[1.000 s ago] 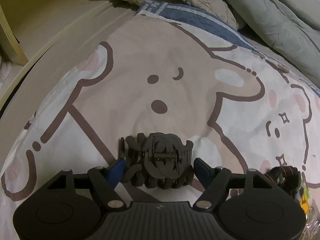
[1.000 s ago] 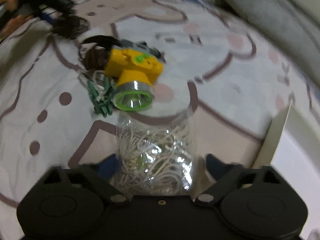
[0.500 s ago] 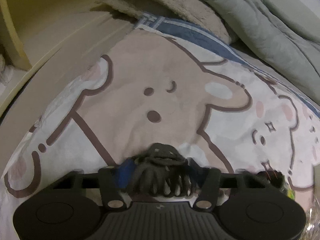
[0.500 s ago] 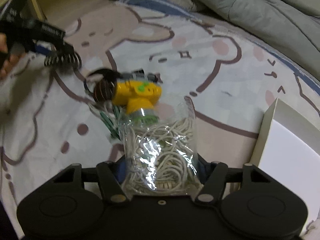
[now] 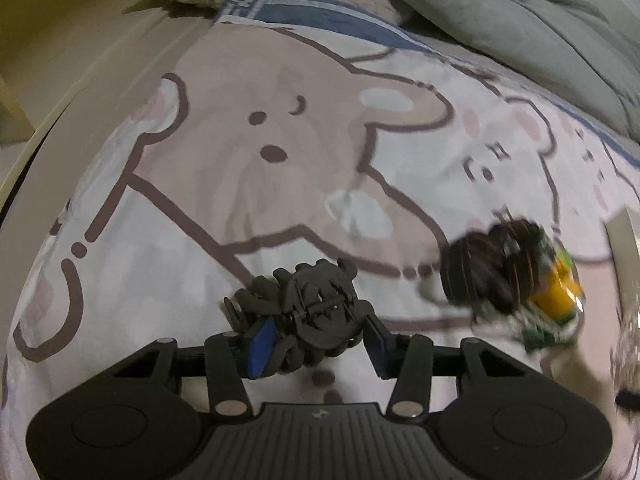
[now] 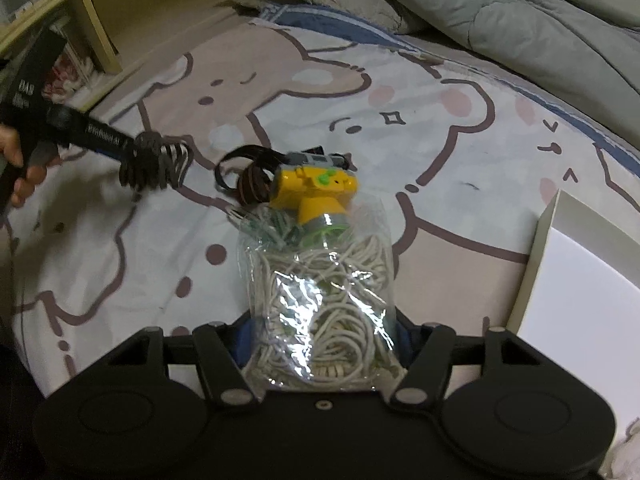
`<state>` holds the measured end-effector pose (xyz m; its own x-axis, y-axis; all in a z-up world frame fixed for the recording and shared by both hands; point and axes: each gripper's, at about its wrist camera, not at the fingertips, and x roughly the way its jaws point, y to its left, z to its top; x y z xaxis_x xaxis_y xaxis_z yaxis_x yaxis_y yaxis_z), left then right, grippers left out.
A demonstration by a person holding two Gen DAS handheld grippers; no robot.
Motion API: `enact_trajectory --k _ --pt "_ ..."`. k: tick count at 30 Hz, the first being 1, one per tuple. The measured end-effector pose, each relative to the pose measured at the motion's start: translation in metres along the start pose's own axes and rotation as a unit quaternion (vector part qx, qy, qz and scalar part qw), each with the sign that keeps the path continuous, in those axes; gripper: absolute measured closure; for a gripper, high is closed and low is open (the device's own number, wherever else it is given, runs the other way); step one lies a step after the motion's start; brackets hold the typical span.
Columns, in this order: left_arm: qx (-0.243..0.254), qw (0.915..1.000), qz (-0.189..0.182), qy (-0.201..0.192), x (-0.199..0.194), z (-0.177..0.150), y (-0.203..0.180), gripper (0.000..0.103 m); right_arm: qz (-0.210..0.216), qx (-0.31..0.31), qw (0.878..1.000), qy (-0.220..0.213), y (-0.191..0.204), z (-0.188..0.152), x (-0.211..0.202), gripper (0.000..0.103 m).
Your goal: Organize objects
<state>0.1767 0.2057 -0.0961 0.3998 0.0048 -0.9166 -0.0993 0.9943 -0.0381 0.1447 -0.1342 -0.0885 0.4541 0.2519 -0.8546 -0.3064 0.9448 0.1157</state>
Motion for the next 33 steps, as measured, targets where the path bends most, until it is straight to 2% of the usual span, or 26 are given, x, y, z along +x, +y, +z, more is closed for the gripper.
enact_trajectory --k 4,8,11,13,18,26,29,30,33 --pt "0.028 0.9996 0.008 0.003 -0.005 -0.01 0.003 0.053 0.01 -0.004 1.0 -0.002 0.005 -0.003 -0.007 0.037" --pt "-0.015 0.9997 0.016 0.004 -0.006 -0.01 0.013 0.051 0.018 -0.01 1.0 0.0 0.007 -0.006 -0.012 0.037" --pt "-0.037 0.9986 0.038 -0.004 -0.006 -0.007 0.011 0.038 0.02 -0.011 1.0 0.002 0.008 -0.008 -0.014 0.037" --pt "-0.05 0.9977 0.044 -0.01 -0.007 -0.003 0.008 0.037 0.019 -0.009 1.0 0.002 0.007 -0.008 -0.014 0.037" --pt "-0.075 0.9947 0.07 -0.007 0.002 0.004 -0.006 0.024 0.019 -0.008 1.0 0.001 0.007 -0.007 -0.015 0.037" --pt "-0.099 0.9848 0.143 -0.001 0.018 0.003 -0.013 0.024 0.013 -0.015 1.0 0.012 0.006 -0.01 -0.01 0.037" --pt "-0.126 0.9832 0.132 0.004 0.022 0.0 -0.008 0.03 0.008 -0.017 1.0 0.021 0.006 -0.011 -0.006 0.037" --pt "-0.136 0.9831 0.123 0.002 0.021 0.0 -0.007 0.036 0.005 -0.019 1.0 0.022 0.007 -0.011 -0.005 0.037" --pt "-0.144 0.9826 0.118 -0.005 0.018 -0.001 -0.007 0.037 0.002 -0.02 1.0 0.021 0.008 -0.011 -0.005 0.037"
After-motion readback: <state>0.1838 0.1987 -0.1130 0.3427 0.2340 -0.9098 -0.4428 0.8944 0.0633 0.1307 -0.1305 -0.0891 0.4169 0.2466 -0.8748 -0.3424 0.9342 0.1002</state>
